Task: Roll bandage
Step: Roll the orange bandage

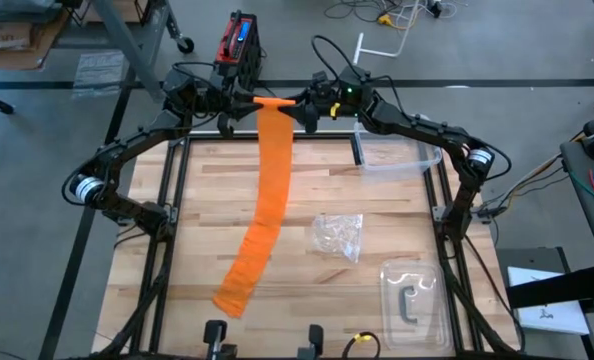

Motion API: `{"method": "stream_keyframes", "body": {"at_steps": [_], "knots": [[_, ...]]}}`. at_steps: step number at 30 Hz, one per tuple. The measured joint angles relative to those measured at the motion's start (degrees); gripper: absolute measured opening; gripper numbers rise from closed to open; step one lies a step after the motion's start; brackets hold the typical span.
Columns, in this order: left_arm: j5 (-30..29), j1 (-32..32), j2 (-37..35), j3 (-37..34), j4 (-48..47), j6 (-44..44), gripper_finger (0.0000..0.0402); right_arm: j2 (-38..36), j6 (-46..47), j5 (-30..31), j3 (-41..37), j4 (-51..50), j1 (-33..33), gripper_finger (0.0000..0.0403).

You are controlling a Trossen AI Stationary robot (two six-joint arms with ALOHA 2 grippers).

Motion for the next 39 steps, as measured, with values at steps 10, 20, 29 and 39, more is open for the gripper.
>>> {"method": "stream_keyframes", "body": {"at_steps": [10,20,29,39], "knots": [[0.08,0.41,0.00,0.00,0.04,-4.02,0.0100,0.04,-3.60,0.03,0.00,0.21,0.04,0.0095],[4.70,3.71,-0.17,0.07,0.08,-19.06,0.0243,0.12,-14.15,-0.14,-0.02,-0.06,0.04,0.0094],[6.63,3.34,-0.17,0.07,0.27,-33.94,0.0310,0.10,-27.81,0.15,-0.04,-0.07,0.68,0.0088],[6.64,3.01,0.48,0.07,0.24,-32.79,0.0264,0.10,-31.73,3.27,-0.04,-0.07,1.48,0.0084]]}}
